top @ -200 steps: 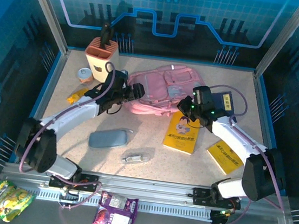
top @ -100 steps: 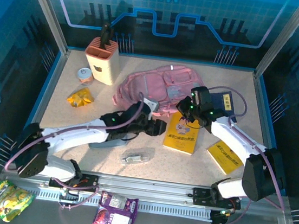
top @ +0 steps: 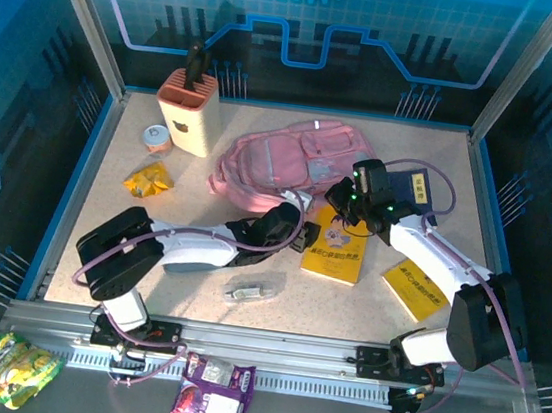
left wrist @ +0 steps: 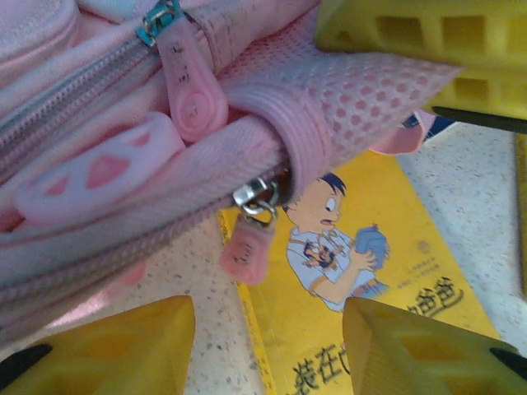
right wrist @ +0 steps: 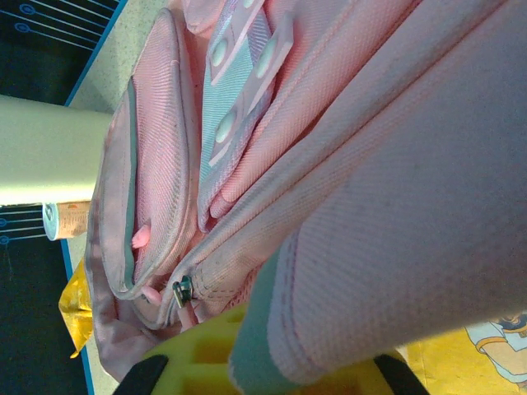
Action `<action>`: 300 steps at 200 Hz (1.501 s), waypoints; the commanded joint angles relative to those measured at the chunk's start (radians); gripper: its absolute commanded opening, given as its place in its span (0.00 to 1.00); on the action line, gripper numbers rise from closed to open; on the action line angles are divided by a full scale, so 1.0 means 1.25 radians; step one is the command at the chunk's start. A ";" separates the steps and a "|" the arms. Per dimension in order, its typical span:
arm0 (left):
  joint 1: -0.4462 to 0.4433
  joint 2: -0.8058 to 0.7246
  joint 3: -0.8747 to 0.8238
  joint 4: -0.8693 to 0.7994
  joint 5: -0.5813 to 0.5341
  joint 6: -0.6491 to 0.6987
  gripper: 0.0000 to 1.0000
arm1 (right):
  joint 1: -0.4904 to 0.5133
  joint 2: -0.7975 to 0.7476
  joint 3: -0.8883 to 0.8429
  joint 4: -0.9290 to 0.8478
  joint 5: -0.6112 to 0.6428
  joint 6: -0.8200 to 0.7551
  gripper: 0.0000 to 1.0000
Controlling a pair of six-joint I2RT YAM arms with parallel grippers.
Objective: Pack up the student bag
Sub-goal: Unzip the student bag at the center of the table.
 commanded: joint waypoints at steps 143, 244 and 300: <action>0.009 0.084 0.087 0.089 -0.166 0.010 0.07 | 0.027 -0.030 -0.012 0.035 -0.022 -0.023 0.00; 0.045 -0.047 -0.041 0.020 -0.040 -0.026 0.00 | -0.017 -0.017 0.031 0.024 -0.061 -0.097 0.00; 0.075 -0.109 -0.080 -0.044 0.061 -0.010 0.00 | -0.054 0.001 0.066 0.021 -0.102 -0.145 0.00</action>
